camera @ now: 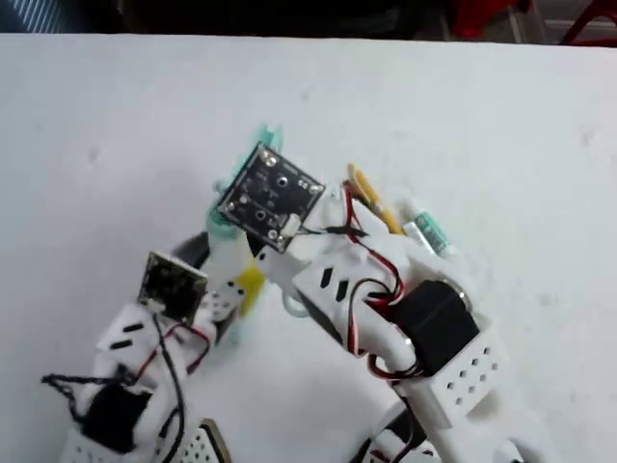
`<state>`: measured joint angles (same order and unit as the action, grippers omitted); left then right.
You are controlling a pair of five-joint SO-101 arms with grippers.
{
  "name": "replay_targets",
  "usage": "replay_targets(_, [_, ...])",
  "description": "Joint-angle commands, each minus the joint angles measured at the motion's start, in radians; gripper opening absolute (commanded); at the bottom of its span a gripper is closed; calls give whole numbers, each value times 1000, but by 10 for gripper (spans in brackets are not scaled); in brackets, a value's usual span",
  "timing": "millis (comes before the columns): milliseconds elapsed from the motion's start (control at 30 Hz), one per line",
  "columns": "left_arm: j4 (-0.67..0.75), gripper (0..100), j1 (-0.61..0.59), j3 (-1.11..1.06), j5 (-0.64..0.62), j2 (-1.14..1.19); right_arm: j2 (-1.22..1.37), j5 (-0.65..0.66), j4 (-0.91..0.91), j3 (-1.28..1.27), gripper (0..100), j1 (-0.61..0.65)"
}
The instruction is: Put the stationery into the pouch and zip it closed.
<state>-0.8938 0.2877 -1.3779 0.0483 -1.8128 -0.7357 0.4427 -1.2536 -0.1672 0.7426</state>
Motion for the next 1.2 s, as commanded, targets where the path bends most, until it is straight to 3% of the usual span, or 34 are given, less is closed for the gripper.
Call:
replay_targets(0, [-230, 254, 7, 233, -25, -8, -36, -18, -16, 8, 17, -5])
replay_targets(267, [-230, 248, 10, 216, -25, -8, -42, -20, -91, 6, 17, -5])
replay_targets(433, [-195, 244, 73, 210, -25, -8, -44, -20, -93, -6, 17, 58])
replay_targets(667, [-189, 18, 82, 212, 0, -8, -42, -20, -88, -14, 17, 70])
replay_targets(933, [-195, 35, 82, 209, 48, -8, -41, -12, -33, -8, 17, 61])
replay_targets(1167, [-221, 34, 82, 207, 52, -8, -33, -11, 54, -8, 16, -35])
